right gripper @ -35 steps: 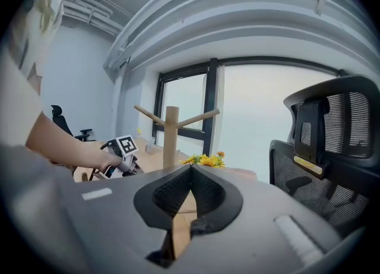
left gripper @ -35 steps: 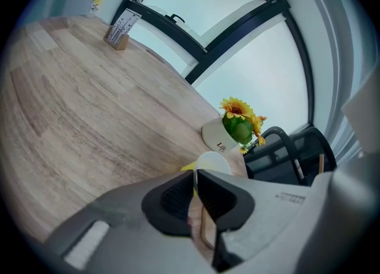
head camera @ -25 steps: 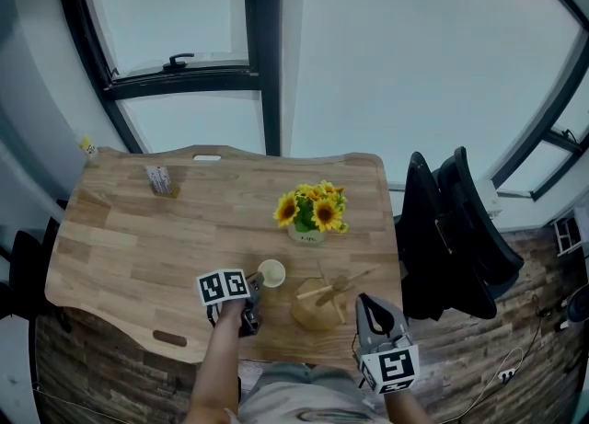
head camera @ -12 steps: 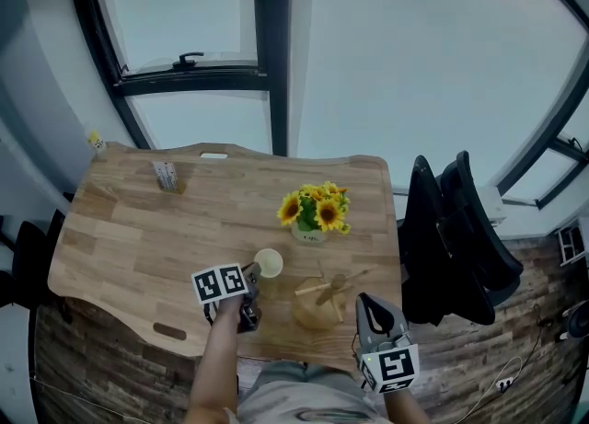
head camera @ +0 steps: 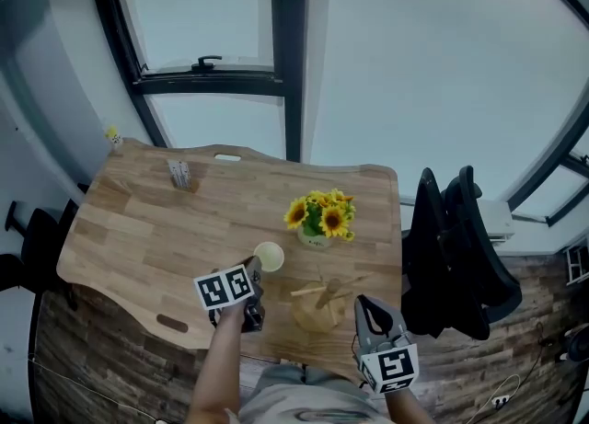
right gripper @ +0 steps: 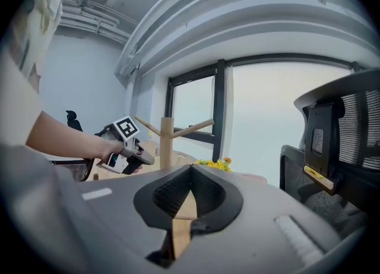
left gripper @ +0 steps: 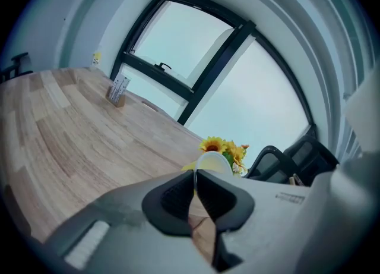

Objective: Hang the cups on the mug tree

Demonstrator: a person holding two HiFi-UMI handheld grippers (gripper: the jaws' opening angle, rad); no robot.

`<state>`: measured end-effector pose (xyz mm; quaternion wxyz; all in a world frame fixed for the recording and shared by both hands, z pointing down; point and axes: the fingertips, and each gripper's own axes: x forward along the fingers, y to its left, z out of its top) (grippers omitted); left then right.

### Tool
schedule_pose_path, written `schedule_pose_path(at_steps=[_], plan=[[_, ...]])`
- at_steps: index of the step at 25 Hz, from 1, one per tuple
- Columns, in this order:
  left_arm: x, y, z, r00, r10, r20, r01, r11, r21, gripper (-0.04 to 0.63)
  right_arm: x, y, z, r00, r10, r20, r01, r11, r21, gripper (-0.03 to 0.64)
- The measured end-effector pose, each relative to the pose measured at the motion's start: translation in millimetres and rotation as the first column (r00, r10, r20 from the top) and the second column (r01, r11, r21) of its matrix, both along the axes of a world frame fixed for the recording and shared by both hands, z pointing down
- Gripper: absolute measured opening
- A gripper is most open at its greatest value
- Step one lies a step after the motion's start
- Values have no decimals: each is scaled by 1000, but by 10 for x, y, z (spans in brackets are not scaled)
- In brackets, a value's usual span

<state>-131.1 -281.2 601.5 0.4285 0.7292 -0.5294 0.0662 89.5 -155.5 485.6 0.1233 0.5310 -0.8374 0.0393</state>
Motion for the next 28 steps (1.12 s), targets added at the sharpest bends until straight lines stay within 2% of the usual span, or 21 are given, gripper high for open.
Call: schedule_pose_path(at_steps=[8, 16, 23, 28], plan=[[-14, 78, -309, 996, -45, 73, 36, 992, 119, 21, 20, 26, -64, 999, -39, 1, 39, 999, -1, -2], [-59, 172, -640, 991, -80, 111, 51, 968, 244, 21, 6, 83, -120, 998, -61, 0, 61, 998, 6, -2], [37, 220, -864, 977, -64, 205, -17, 929, 370, 20, 11, 124, -143, 998, -64, -1, 64, 998, 9, -2], [191, 241, -939, 962, -48, 269, -71, 907, 415, 20, 25, 133, -183, 998, -66, 0, 66, 998, 20, -2]])
